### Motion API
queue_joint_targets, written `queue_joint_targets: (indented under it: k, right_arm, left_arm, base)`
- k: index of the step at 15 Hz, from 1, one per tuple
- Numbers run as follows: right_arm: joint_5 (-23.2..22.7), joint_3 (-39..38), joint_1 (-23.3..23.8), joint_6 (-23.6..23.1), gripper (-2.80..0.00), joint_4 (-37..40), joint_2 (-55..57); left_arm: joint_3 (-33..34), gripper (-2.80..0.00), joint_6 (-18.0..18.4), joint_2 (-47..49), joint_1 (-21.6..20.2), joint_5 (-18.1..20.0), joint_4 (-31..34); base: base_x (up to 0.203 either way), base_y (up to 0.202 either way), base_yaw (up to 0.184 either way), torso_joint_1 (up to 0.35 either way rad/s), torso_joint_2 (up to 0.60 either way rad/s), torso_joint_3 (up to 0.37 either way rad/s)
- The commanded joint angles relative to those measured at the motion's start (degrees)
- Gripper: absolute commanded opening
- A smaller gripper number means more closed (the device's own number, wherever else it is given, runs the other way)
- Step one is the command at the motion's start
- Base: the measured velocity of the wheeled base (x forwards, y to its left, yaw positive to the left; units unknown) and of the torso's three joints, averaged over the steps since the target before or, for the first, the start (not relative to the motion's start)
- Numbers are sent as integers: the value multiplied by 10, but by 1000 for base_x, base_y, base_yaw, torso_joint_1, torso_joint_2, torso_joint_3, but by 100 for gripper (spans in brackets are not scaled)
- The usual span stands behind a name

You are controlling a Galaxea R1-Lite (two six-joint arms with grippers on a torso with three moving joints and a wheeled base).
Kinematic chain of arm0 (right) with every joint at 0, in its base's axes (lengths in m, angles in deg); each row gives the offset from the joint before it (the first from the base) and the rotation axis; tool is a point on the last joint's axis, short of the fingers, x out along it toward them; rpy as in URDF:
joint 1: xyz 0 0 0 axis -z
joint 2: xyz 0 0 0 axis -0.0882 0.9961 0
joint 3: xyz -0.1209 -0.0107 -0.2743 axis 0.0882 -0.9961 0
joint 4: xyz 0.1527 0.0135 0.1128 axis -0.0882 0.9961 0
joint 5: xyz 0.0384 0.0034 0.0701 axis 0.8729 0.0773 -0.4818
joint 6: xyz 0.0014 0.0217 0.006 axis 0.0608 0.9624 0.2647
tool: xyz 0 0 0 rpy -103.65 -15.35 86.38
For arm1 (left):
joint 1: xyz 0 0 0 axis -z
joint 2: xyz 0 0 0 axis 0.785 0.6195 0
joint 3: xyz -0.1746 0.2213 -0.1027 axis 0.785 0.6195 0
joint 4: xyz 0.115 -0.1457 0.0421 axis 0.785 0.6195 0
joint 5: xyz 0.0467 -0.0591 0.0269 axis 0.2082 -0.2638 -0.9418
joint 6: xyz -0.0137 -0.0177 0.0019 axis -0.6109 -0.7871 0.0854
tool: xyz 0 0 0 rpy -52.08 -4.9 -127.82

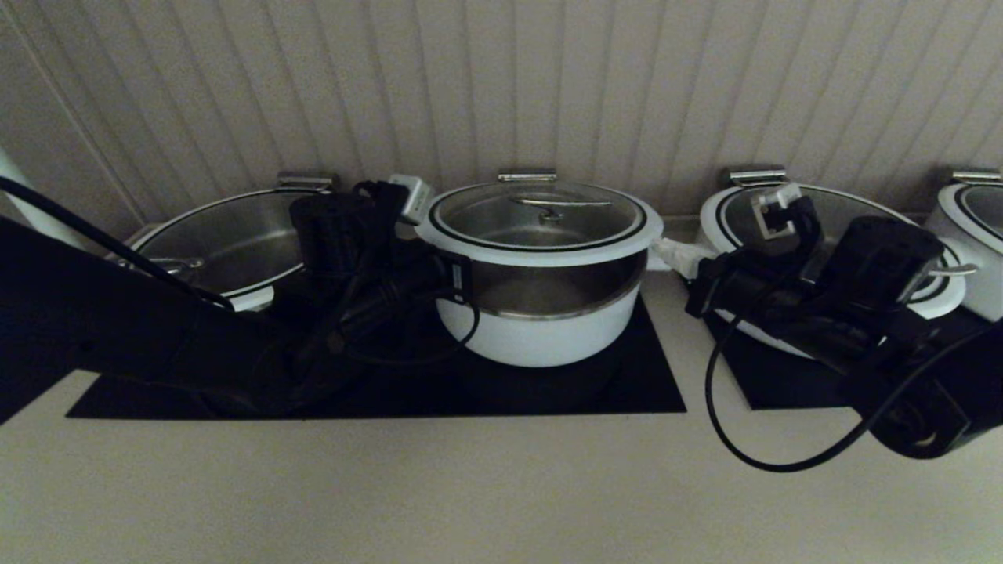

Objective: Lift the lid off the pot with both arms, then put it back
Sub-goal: Open the pot lid completely

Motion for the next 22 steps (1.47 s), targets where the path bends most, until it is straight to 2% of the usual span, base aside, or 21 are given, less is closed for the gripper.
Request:
queue_joint_targets:
  k: [1,10,22]
  right_arm:
    - [-2,9,-2,-1,-280,-7,9]
    - [-4,-58,-32,-3,-280,-6,-30]
    - [-2,62,-31,-8,-280,-12,52]
  left_arm:
    - [-1,-280,0,1,-1,1,-3]
    - [-17,-280,-1,5,-1,1,-3]
    - [-17,-280,0,0,-3,0,-3]
  base:
    - [0,0,0,0,0,0]
    - [0,0,0,0,0,0]
    - [0,0,0,0,0,0]
